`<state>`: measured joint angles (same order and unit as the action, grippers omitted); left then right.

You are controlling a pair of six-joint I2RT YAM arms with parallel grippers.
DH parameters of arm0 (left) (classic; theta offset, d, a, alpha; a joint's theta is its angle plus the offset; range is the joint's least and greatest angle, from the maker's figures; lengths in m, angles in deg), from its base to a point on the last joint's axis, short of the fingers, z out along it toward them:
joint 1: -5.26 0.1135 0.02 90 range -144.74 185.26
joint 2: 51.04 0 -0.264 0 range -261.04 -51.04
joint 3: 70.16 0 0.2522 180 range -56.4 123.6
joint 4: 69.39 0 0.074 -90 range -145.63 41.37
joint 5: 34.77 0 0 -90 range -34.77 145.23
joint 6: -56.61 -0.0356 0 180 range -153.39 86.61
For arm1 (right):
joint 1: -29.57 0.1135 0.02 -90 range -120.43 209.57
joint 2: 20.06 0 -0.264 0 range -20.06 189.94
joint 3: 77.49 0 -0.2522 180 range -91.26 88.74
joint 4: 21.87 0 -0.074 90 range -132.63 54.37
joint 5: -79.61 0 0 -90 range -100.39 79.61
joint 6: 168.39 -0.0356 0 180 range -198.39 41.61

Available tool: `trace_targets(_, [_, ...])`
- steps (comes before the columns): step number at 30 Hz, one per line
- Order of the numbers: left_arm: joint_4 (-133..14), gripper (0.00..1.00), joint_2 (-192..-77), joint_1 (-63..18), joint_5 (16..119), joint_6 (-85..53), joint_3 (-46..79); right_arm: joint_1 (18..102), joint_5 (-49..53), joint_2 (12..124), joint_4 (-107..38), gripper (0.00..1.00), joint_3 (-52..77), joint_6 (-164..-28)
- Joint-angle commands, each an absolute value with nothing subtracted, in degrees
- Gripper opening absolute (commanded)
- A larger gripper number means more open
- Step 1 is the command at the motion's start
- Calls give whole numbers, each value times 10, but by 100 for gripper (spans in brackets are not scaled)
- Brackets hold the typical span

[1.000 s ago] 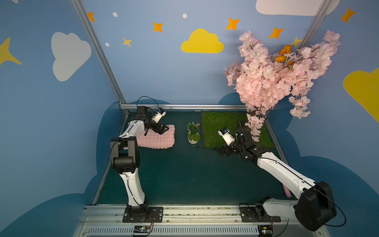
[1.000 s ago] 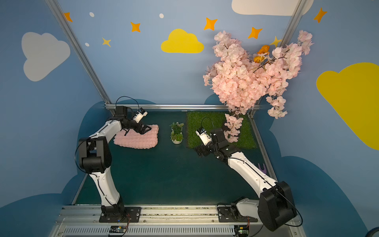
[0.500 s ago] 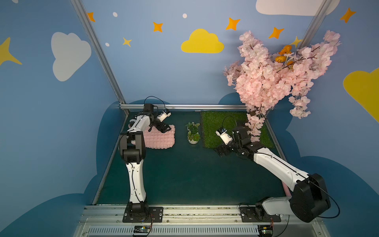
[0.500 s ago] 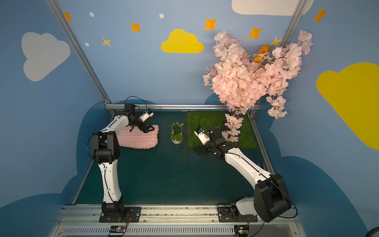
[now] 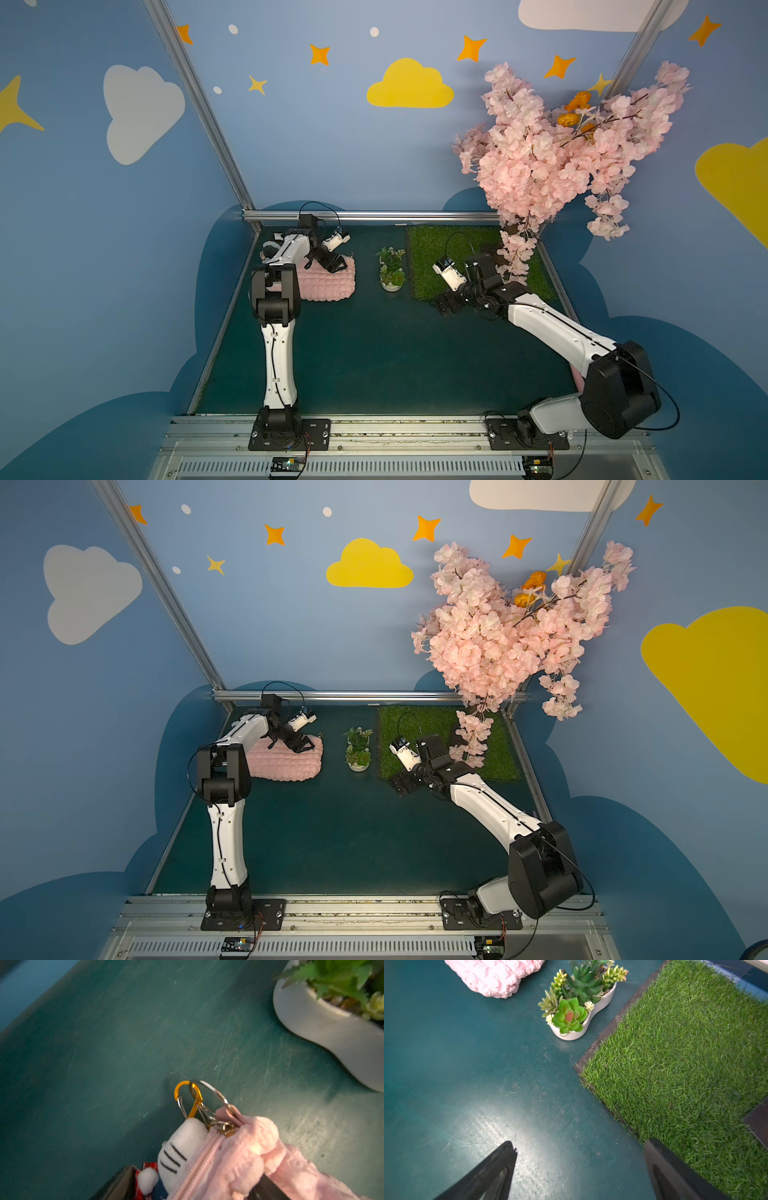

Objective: Remove the decoration from the bag
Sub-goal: Move the bag to the center of the board.

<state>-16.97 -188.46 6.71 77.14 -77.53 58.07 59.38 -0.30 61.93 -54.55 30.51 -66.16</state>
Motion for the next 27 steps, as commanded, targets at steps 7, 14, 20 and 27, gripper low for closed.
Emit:
trace_targets(7, [-168,40,-1886,57,731,-767,588,601,-4,631,-560,98,286,-668])
trace_targets(14, [-221,19,-1828,52,727,-756,548,601,-5,636,-550,98,281,-668])
trace_targets(20, [-260,11,-1752,42,719,-761,479,601,11,633,-531,98,284,-686])
trace_targets(27, [-334,9,-1619,18,704,-793,343,601,43,625,-496,98,283,-714])
